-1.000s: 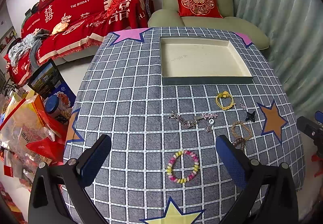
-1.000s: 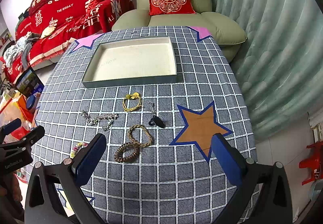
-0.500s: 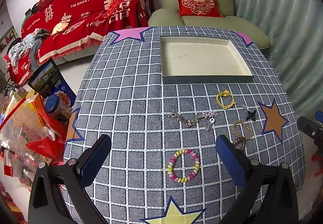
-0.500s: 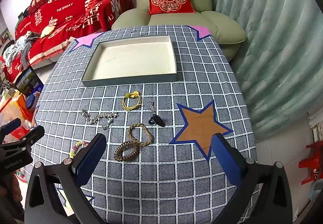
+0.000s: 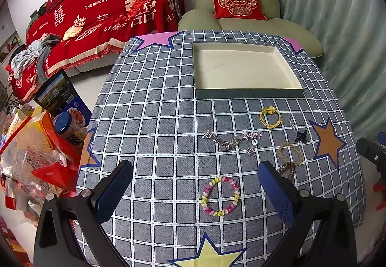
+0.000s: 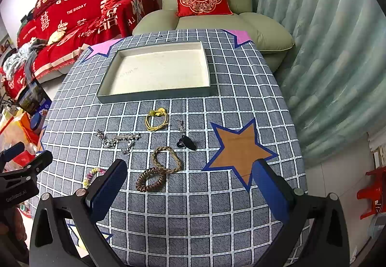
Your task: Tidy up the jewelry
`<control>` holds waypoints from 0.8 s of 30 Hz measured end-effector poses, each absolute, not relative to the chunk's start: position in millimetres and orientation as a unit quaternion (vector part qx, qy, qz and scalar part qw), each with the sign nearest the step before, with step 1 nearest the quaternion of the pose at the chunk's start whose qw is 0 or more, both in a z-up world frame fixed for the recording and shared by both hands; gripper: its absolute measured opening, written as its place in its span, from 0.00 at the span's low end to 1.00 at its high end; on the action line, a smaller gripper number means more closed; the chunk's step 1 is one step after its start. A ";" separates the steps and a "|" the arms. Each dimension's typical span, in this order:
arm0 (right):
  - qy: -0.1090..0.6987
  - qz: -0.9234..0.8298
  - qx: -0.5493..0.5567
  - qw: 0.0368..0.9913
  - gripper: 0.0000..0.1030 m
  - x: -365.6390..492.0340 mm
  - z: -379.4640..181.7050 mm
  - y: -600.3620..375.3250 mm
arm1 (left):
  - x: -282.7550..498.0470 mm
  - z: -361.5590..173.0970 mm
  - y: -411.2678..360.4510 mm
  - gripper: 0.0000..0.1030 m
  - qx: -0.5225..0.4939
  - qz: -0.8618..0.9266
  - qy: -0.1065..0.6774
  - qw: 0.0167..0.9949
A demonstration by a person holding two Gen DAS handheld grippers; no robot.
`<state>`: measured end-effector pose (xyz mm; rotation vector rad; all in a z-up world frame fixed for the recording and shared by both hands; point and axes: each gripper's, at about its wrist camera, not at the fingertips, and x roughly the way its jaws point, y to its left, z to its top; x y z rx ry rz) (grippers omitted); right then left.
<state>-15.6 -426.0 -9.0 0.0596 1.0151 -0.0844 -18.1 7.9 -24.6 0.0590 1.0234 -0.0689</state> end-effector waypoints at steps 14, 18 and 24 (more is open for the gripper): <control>0.490 -0.046 0.032 0.870 1.00 -18.1 -12.3 -430.5 | -20.3 -27.6 8.1 1.00 0.031 -0.033 0.492 0.869; 0.490 -0.046 0.032 0.870 1.00 -18.0 -12.4 -430.6 | -19.9 -27.3 7.9 1.00 0.031 -0.034 0.491 0.870; 0.491 -0.047 0.033 0.869 1.00 -18.1 -12.5 -431.1 | -20.3 -28.4 8.4 1.00 0.033 -0.034 0.492 0.869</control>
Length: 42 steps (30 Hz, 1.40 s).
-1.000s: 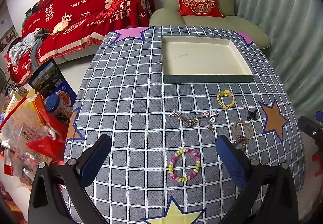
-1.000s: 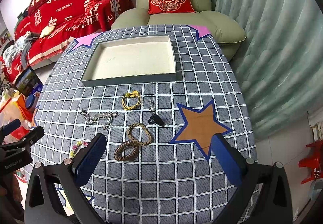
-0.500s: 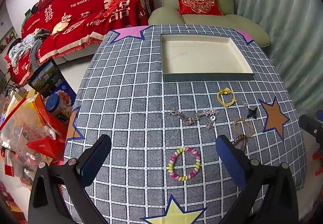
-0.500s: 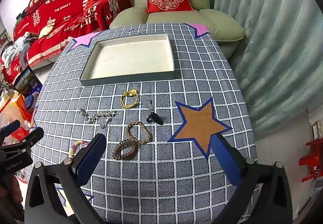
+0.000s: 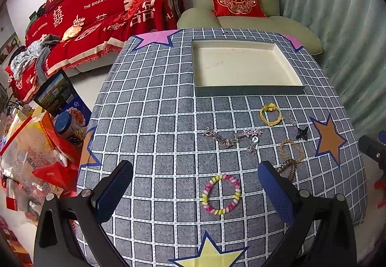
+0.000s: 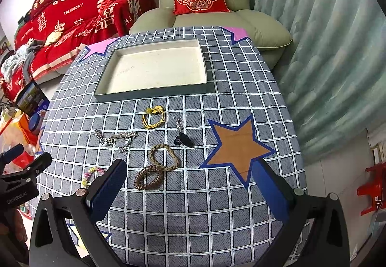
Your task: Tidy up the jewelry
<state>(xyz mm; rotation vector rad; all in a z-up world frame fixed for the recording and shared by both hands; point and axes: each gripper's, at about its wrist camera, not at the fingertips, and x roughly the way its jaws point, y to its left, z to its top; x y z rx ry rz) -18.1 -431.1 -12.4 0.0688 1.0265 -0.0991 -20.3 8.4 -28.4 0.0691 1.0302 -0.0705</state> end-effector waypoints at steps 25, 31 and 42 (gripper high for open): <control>0.502 -0.049 0.032 0.863 1.00 -12.3 -19.0 -426.9 | -14.1 -34.2 6.0 1.00 0.037 -0.035 0.503 0.863; 0.512 -0.048 0.031 0.857 1.00 -8.0 -22.3 -424.6 | -12.5 -38.4 4.8 1.00 0.039 -0.037 0.513 0.857; 0.551 -0.044 0.041 0.832 1.00 0.4 -41.3 -426.4 | -6.4 -63.6 10.0 1.00 0.034 -0.034 0.555 0.830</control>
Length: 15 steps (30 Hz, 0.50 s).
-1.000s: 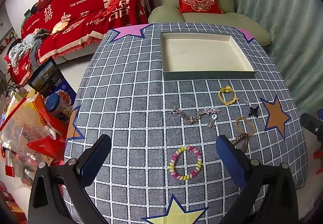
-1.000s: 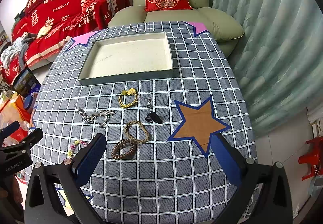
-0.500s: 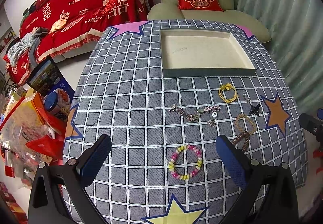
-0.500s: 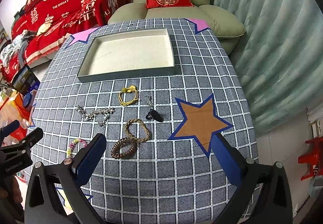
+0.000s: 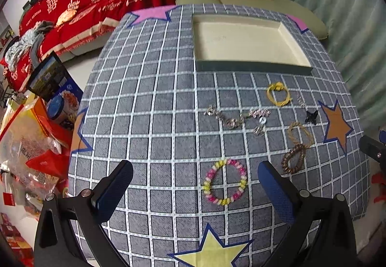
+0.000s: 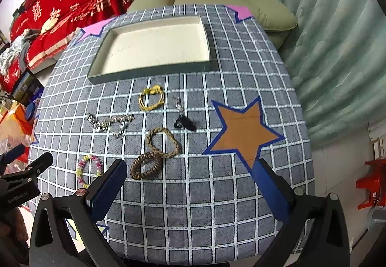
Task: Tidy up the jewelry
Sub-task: 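Grasp beaded bracelet with left tool while right tool grasps brown coiled hair tie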
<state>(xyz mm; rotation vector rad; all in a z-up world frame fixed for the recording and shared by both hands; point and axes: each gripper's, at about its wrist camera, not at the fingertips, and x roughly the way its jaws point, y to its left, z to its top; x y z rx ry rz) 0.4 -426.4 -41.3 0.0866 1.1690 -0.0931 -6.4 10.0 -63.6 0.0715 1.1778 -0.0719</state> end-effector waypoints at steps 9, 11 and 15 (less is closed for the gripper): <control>0.611 -0.034 0.064 0.788 1.00 8.5 -79.4 -427.0 | -2.1 -101.0 11.9 1.00 0.040 -0.036 0.600 0.798; 0.625 -0.032 0.070 0.777 1.00 11.4 -90.3 -425.9 | -2.1 -109.8 10.9 1.00 0.045 -0.038 0.607 0.792; 0.654 -0.031 0.085 0.751 1.00 17.1 -114.3 -421.6 | -2.3 -124.0 8.9 1.00 0.054 -0.044 0.616 0.785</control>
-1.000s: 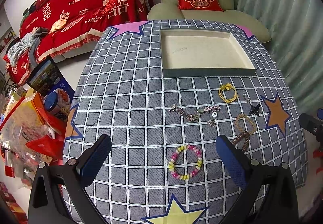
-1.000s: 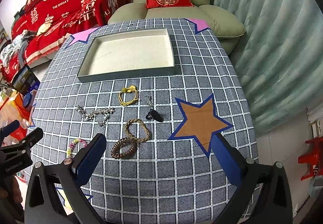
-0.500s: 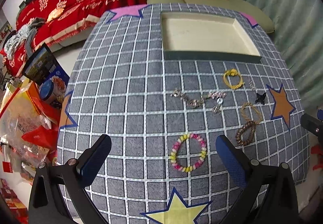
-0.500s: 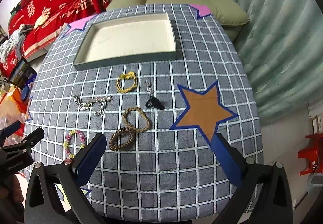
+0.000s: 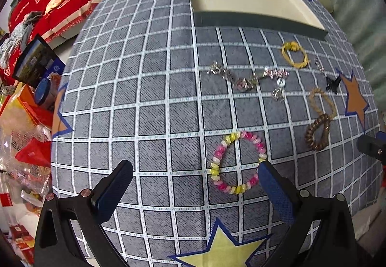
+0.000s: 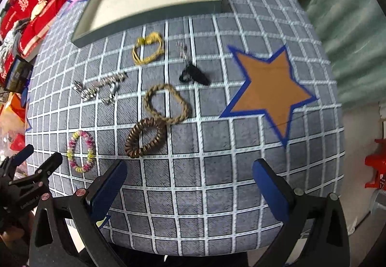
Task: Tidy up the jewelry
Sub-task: 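Grasp beaded bracelet with left tool while right tool grasps brown coiled hair tie, then carry bracelet into tray with left tool while right tool carries hair tie there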
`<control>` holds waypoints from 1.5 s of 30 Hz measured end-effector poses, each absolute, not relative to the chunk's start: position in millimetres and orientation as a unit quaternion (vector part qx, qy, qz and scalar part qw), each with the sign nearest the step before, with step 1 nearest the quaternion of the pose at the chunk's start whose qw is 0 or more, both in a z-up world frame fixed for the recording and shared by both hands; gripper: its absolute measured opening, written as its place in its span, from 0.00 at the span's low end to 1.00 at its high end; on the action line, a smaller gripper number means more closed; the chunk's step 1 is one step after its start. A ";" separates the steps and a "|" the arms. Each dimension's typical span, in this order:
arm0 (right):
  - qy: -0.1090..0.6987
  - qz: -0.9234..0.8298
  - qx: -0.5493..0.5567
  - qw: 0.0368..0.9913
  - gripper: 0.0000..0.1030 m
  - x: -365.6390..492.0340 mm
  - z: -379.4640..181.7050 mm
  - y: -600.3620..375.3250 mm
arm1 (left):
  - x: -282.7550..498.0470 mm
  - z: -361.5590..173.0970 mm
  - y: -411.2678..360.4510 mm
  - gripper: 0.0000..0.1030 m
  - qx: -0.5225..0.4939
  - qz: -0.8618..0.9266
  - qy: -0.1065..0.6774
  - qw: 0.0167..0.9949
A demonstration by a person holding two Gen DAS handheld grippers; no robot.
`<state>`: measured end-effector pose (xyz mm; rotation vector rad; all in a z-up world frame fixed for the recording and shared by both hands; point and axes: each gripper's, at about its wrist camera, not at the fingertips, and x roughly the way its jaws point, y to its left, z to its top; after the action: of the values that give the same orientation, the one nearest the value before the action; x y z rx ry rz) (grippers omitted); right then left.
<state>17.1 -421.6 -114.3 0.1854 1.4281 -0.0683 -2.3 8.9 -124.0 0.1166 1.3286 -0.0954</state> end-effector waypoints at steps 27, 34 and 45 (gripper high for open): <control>0.678 -0.086 0.098 0.724 0.66 45.4 -170.8 -381.8 | 0.4 -170.4 -27.6 0.74 0.074 -0.088 0.617 0.779; 0.676 -0.081 0.071 0.729 0.11 42.5 -170.4 -360.4 | 1.7 -168.7 -79.5 0.23 0.098 -0.128 0.608 0.777; 0.655 -0.070 0.145 0.738 0.11 26.1 -154.6 -395.1 | 9.4 -143.3 -117.6 0.18 0.006 -0.145 0.622 0.770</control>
<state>26.1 -395.1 -154.6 0.3189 1.4377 -0.1541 9.4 -117.6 -143.3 0.0130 1.3490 -0.3156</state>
